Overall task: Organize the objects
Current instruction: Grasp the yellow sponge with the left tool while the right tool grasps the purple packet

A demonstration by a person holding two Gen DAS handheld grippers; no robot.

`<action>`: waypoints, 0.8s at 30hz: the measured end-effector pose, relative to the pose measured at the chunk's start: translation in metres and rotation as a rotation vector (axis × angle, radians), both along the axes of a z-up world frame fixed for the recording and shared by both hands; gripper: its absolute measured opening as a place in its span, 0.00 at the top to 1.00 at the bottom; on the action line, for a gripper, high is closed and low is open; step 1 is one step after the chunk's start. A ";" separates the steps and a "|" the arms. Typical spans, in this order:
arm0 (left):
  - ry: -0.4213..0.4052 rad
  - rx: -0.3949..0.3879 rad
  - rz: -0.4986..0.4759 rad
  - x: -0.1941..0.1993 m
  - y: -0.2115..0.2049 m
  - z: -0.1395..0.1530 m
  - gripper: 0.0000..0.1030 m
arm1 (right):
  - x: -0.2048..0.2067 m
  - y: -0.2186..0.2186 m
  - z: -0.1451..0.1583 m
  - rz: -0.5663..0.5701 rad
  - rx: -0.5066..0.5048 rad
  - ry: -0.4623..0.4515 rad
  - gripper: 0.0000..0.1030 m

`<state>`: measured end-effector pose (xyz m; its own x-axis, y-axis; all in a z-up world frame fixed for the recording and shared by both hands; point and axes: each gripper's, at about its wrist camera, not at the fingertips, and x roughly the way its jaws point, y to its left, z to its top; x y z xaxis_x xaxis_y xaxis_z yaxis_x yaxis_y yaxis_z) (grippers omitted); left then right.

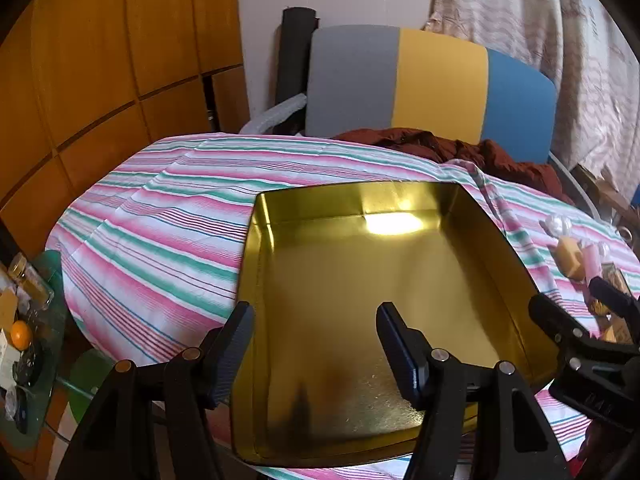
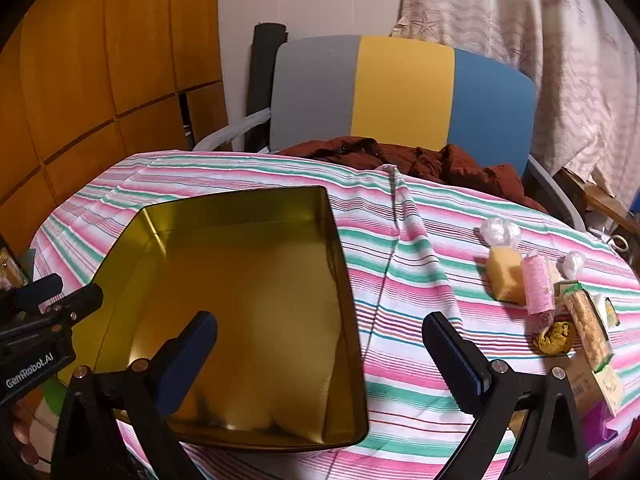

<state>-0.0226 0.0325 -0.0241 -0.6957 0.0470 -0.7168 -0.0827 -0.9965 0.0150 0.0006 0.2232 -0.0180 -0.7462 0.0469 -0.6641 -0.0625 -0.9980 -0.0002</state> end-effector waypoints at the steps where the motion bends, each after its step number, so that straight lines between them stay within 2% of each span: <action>1: -0.004 0.005 -0.011 -0.001 0.002 -0.001 0.37 | 0.000 0.002 0.000 -0.005 -0.003 0.001 0.00; 4: -0.020 0.040 -0.061 -0.002 0.006 -0.003 0.37 | 0.000 0.011 -0.001 -0.028 -0.012 -0.001 0.00; 10: -0.052 0.168 -0.252 -0.001 0.015 -0.006 0.35 | 0.002 0.028 0.000 -0.067 -0.028 -0.003 0.00; 13: -0.068 0.170 -0.300 0.001 0.025 -0.006 0.35 | 0.004 0.035 0.002 -0.085 -0.041 -0.003 0.00; 18: -0.052 0.174 -0.344 0.002 0.037 -0.004 0.35 | 0.009 0.055 0.007 -0.125 -0.057 0.005 0.00; 22: -0.071 0.210 -0.382 0.001 0.042 -0.004 0.35 | 0.015 0.079 0.011 -0.170 -0.086 -0.001 0.00; 24: -0.074 0.207 -0.395 0.001 0.045 -0.003 0.29 | 0.019 0.100 0.015 -0.211 -0.100 0.000 0.00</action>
<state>-0.0215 0.0779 -0.0274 -0.5431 0.4459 -0.7114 -0.4504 -0.8698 -0.2013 0.0199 0.3228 -0.0028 -0.7265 0.1359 -0.6736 -0.2700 -0.9579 0.0979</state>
